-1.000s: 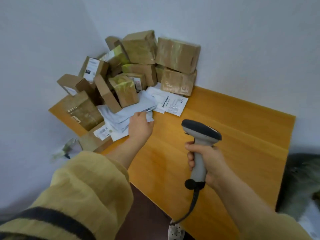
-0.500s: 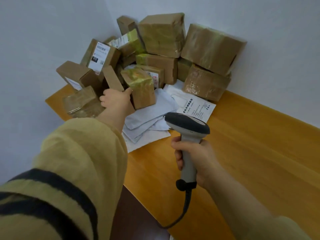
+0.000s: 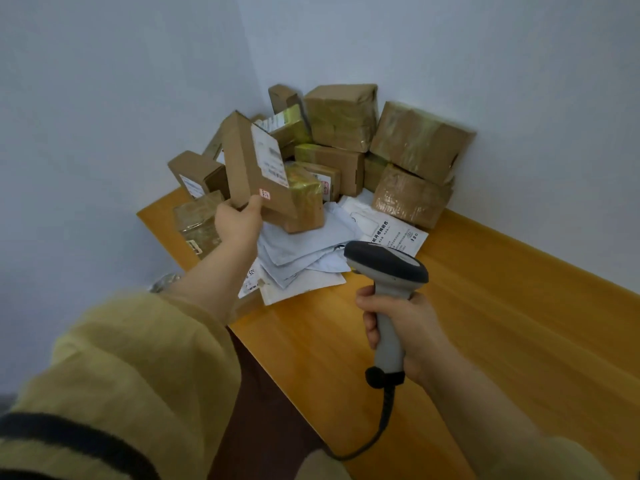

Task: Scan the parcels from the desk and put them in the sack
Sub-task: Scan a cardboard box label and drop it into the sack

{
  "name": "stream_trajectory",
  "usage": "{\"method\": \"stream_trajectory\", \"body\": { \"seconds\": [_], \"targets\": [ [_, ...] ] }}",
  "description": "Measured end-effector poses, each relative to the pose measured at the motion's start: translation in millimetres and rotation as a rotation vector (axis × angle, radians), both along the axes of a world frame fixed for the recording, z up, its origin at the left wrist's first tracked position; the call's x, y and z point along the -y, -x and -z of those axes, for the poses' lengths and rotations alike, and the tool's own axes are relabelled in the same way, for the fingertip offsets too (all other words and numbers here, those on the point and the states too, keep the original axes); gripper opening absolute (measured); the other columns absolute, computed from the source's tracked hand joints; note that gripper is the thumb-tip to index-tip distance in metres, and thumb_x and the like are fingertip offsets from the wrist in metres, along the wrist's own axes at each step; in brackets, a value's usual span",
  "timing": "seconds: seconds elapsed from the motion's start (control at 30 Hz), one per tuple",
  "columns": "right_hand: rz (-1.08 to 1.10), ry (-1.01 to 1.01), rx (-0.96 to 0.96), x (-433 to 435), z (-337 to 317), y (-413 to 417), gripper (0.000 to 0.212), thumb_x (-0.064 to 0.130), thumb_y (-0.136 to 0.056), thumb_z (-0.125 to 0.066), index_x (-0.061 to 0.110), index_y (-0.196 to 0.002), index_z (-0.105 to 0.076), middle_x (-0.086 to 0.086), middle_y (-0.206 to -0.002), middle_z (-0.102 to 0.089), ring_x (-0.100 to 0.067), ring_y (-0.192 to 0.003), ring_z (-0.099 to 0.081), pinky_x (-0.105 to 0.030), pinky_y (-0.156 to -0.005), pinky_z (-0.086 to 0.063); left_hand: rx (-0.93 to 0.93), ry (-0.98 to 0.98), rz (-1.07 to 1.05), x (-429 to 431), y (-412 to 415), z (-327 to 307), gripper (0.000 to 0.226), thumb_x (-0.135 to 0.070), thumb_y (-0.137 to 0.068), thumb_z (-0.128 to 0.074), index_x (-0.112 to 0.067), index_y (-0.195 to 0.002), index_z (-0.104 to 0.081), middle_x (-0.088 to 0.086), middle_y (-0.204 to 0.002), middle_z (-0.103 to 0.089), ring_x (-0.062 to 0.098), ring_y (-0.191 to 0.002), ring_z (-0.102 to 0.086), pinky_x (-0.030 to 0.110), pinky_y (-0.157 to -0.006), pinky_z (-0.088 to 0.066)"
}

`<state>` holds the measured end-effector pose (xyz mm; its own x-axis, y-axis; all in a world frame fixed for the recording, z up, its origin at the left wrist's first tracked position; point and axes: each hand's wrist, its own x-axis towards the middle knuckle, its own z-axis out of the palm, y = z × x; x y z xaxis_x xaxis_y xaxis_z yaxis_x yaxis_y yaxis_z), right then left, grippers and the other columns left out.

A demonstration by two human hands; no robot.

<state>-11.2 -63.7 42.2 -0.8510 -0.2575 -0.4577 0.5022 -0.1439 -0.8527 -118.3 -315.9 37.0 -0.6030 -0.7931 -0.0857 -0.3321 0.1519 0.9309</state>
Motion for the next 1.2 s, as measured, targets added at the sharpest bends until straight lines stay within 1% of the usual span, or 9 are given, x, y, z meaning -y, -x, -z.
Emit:
{"method": "stream_trajectory", "body": {
  "seconds": [0.13, 0.2, 0.5, 0.6, 0.7, 0.77, 0.9, 1.1, 1.2],
  "targets": [
    [0.02, 0.0, -0.052, -33.8, -15.4, -24.5, 0.006, 0.0, -0.081, -0.067, 0.002, -0.084, -0.063, -0.007, -0.05, -0.054, -0.016, -0.04, -0.046, -0.025, -0.042, -0.041, -0.076, -0.065, 0.181, -35.8, -42.0, -9.2, 0.005, -0.022, -0.079, -0.067, -0.02, -0.084, -0.067, 0.003, -0.083, -0.067, 0.018, -0.077, -0.06, 0.034, -0.076, -0.052],
    [0.048, -0.025, -0.067, -56.4, -20.9, -38.1, 0.005, 0.0, -0.08, -0.067, 0.002, -0.083, -0.063, -0.007, -0.051, -0.054, -0.016, -0.041, -0.046, -0.025, -0.042, -0.041, -0.079, -0.104, 0.244, -58.4, -59.4, -14.3, 0.004, -0.02, -0.079, -0.068, -0.019, -0.077, -0.066, 0.005, -0.077, -0.061, 0.018, -0.072, -0.054, 0.031, -0.073, -0.049],
    [0.105, -0.219, -0.089, -165.5, -30.2, -112.6, 0.008, 0.001, -0.082, -0.068, 0.001, -0.088, -0.063, -0.007, -0.053, -0.054, -0.018, -0.042, -0.046, -0.027, -0.045, -0.042, -0.015, -0.022, 0.47, -146.4, -90.3, -55.0, 0.011, -0.02, -0.082, -0.073, -0.012, -0.081, -0.066, 0.008, -0.088, -0.066, 0.021, -0.086, -0.063, 0.029, -0.075, -0.055],
    [0.03, -0.339, -0.11, -185.7, -31.8, -136.1, 0.015, 0.004, -0.081, -0.071, 0.004, -0.094, -0.064, -0.006, -0.054, -0.055, -0.015, -0.043, -0.048, -0.026, -0.045, -0.043, 0.029, 0.108, 0.591, -172.1, -89.7, -70.6, 0.028, -0.026, -0.078, -0.077, -0.009, -0.099, -0.068, 0.01, -0.101, -0.069, 0.021, -0.092, -0.067, 0.03, -0.079, -0.056],
    [-0.04, -0.445, -0.148, -195.6, -34.2, -159.1, 0.02, 0.006, -0.08, -0.073, 0.007, -0.097, -0.063, -0.004, -0.054, -0.056, -0.012, -0.043, -0.049, -0.026, -0.047, -0.045, 0.078, 0.21, 0.724, -192.7, -89.8, -85.2, 0.042, -0.035, -0.067, -0.085, -0.01, -0.097, -0.07, 0.007, -0.102, -0.069, 0.02, -0.094, -0.067, 0.037, -0.085, -0.056],
    [-0.067, -0.502, -0.189, -199.8, -34.5, -172.9, 0.02, 0.007, -0.079, -0.074, 0.007, -0.096, -0.063, -0.002, -0.054, -0.057, -0.012, -0.046, -0.051, -0.027, -0.05, -0.047, 0.095, 0.242, 0.802, -204.3, -91.2, -94.0, 0.048, -0.036, -0.065, -0.086, -0.008, -0.101, -0.072, 0.005, -0.097, -0.07, 0.017, -0.089, -0.068, 0.028, -0.074, -0.057],
    [-0.057, -0.628, -0.243, -207.3, -37.4, -192.0, 0.015, 0.012, -0.08, -0.073, 0.013, -0.09, -0.062, 0.0, -0.056, -0.059, -0.012, -0.05, -0.055, -0.032, -0.057, -0.052, 0.08, 0.319, 0.901, -225.9, -95.6, -109.4, 0.033, -0.03, -0.074, -0.081, -0.008, -0.098, -0.074, 0.003, -0.083, -0.07, 0.006, -0.065, -0.062, 0.01, -0.046, -0.045],
    [-0.022, -0.746, -0.321, -217.7, -50.4, -213.0, 0.013, 0.014, -0.083, -0.071, 0.014, -0.091, -0.061, 0.0, -0.06, -0.058, -0.009, -0.05, -0.052, -0.03, -0.057, -0.05, 0.088, 0.401, 0.972, -246.0, -90.5, -118.6, 0.03, -0.029, -0.076, -0.079, -0.006, -0.094, -0.076, 0.007, -0.082, -0.071, 0.012, -0.065, -0.061, 0.028, -0.074, -0.056],
    [-0.018, -0.808, -0.37, -220.8, -56.3, -217.7, 0.015, 0.015, -0.083, -0.071, 0.011, -0.094, -0.062, -0.001, -0.064, -0.059, -0.011, -0.056, -0.053, -0.033, -0.063, -0.052, 0.104, 0.427, 1.007, -254.4, -88.1, -121.2, 0.027, -0.031, -0.076, -0.079, -0.009, -0.091, -0.076, 0.003, -0.077, -0.07, 0.01, -0.064, -0.061, 0.023, -0.068, -0.054]
  ]
}}
